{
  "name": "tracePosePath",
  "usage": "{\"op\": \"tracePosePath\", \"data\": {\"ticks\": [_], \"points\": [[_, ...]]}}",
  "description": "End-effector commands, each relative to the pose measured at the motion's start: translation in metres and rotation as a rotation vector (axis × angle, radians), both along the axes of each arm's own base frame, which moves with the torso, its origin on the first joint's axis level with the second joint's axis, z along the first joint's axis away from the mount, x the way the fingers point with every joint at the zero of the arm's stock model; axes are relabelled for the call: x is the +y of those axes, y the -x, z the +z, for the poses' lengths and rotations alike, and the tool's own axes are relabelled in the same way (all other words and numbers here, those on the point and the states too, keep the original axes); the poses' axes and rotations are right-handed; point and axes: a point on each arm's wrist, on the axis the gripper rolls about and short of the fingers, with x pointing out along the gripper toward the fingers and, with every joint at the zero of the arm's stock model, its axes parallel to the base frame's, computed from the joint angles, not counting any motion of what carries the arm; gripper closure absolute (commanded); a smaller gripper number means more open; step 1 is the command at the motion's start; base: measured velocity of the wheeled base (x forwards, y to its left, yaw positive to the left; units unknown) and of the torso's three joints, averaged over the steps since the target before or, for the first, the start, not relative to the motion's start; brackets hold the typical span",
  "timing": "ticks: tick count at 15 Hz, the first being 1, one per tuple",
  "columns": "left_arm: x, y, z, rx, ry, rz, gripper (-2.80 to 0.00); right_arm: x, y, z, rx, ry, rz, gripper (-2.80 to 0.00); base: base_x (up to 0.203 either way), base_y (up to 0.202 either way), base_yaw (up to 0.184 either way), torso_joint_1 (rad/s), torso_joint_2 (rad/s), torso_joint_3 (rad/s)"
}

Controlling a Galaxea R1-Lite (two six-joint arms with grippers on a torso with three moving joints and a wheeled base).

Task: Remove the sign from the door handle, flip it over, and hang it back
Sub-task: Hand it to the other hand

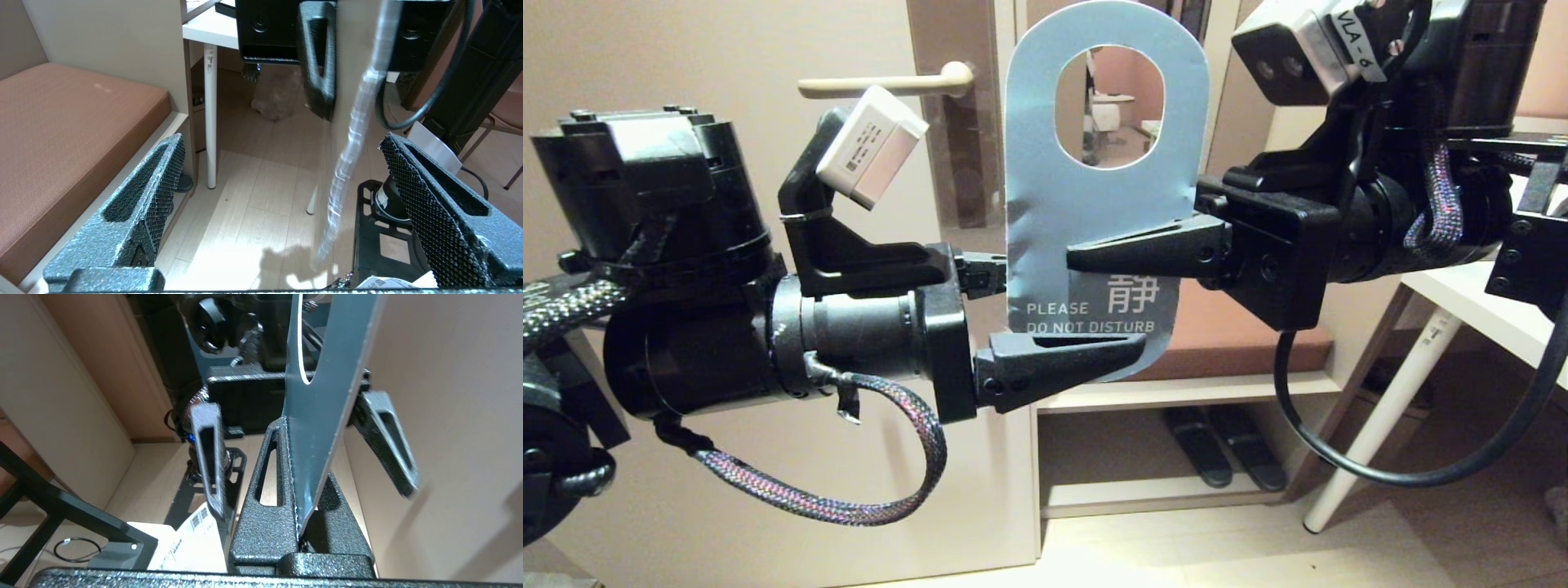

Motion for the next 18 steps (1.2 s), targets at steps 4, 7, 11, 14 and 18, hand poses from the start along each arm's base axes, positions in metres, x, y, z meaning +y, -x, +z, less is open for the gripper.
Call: {"op": "tracePosePath", "data": {"ticks": [4,7,11,14,18], "points": [[-0.0008,-0.0008,0.0002,0.012,0.01,-0.003,-2.8,0.0087,0.0018,-0.0017,0.002,0.002,0.028,0.0,0.0,0.0,0.0,0.0,0.0,0.0],[-0.0001,0.0001,0.0016,0.008,0.014,-0.003,-2.8,0.0094,0.0024,-0.001,-0.001,0.0,0.028,0.0,0.0,0.0,0.0,0.0,0.0,0.0],[-0.0023,0.0029,0.001,0.009,0.012,-0.017,-2.8,0.0103,0.003,0.0006,-0.006,-0.003,0.03,0.0,0.0,0.0,0.0,0.0,0.0,0.0],[-0.007,0.007,0.0006,0.008,0.01,-0.039,-2.8,0.0114,0.0039,0.0014,-0.008,-0.005,0.033,0.0,0.0,0.0,0.0,0.0,0.0,0.0],[-0.0084,0.0072,-0.0001,0.005,0.008,-0.042,-2.8,0.0122,0.0052,0.0019,-0.009,-0.005,0.038,0.0,0.0,0.0,0.0,0.0,0.0,0.0]]}}
